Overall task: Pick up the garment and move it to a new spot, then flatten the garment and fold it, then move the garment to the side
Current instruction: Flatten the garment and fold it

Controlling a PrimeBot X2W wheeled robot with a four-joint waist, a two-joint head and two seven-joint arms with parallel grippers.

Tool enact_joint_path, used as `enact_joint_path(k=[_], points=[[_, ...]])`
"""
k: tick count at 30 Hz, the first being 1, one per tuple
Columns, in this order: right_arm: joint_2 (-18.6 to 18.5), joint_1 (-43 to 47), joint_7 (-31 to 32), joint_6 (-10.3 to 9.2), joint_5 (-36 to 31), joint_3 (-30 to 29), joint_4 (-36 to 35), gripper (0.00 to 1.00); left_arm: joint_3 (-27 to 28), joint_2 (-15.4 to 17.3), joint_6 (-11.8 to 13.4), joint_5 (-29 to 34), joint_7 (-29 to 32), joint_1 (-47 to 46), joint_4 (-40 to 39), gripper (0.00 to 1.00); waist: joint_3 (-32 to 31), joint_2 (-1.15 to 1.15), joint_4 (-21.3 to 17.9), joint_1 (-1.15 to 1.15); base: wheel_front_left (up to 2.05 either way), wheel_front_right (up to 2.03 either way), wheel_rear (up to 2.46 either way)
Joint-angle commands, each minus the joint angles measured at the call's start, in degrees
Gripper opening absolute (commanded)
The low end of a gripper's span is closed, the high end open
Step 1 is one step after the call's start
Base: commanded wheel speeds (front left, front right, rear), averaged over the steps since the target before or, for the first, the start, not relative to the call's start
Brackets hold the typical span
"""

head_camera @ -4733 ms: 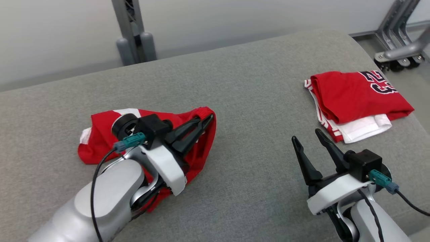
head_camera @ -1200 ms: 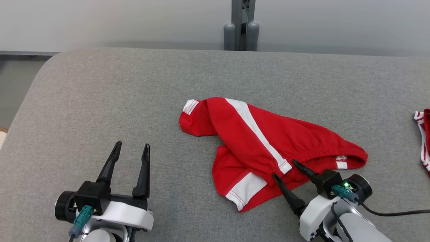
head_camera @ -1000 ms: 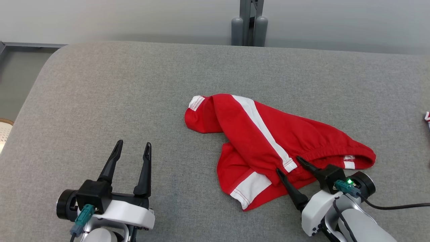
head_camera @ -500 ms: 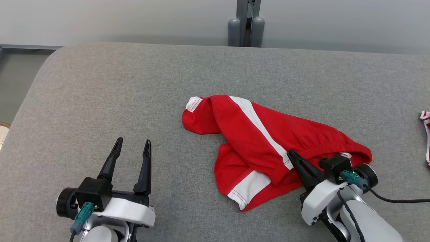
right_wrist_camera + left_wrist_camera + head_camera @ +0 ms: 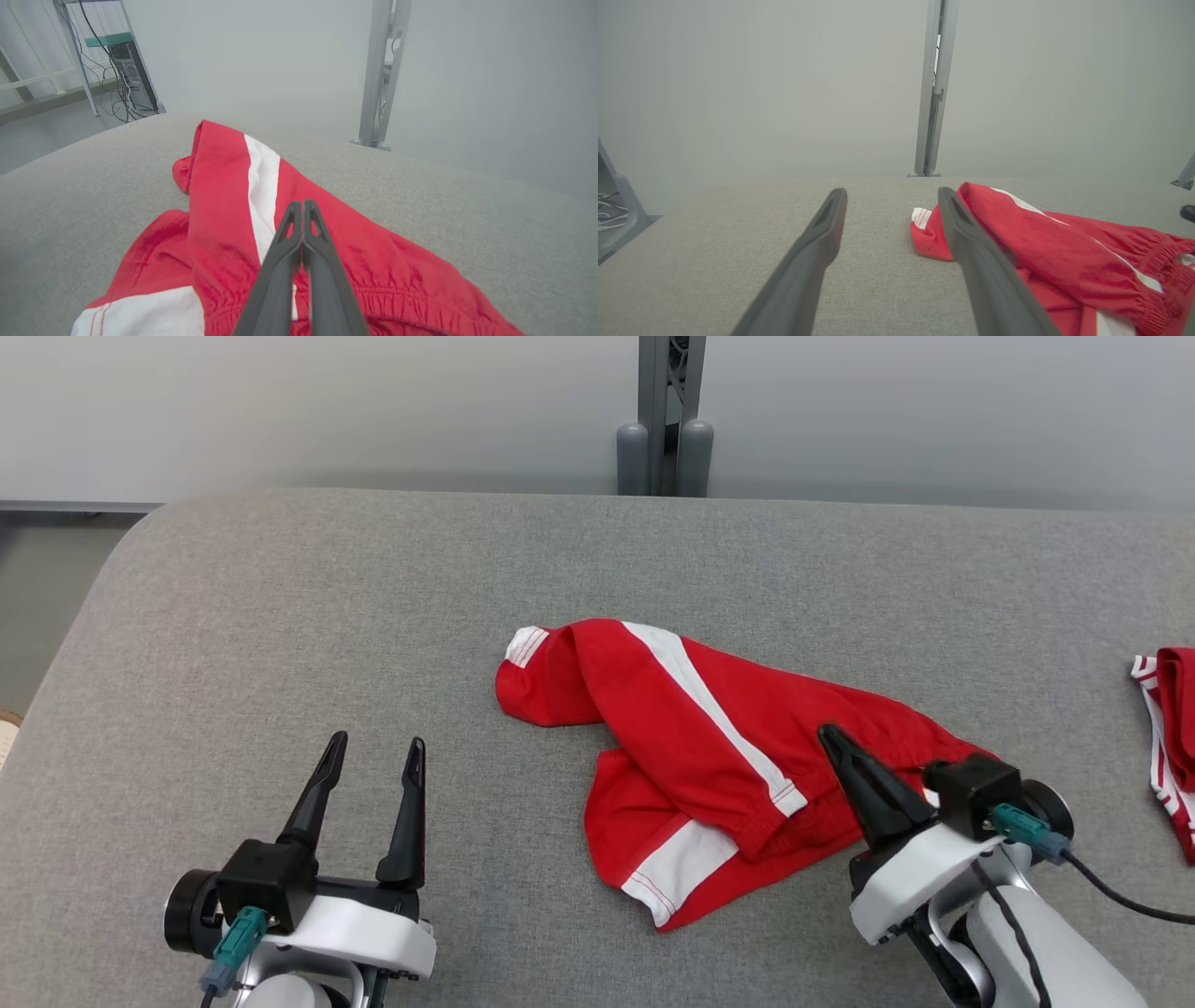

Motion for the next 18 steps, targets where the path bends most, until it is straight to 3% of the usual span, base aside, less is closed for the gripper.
enact_joint_path(k=[1, 11, 18], points=[[-0.22, 0.92, -0.02, -0.03, 0.08, -1.04, -1.63, 0.00, 0.26, 0.21, 0.25, -0.15, -0.17, 0.18, -0.27, 1.00, -0.34, 0.00, -0.26, 0.00, 0.00, 0.00, 0.00], [1.05, 7.44, -0.01, -0.03, -4.68, -12.54, -15.15, 0.00, 0.26, 0.22, 0.37, -0.57, -0.17, 1.65, -1.08, 1.00, -2.90, 0.00, -3.12, 0.00, 0.00, 0.00, 0.00], [2.91, 13.07, -0.01, -0.03, -5.90, -16.40, -17.96, 0.00, 0.05, 0.21, 0.49, -0.90, -0.17, 2.87, -1.32, 1.00, -4.02, 0.00, -4.92, 0.00, 0.00, 0.00, 0.00]])
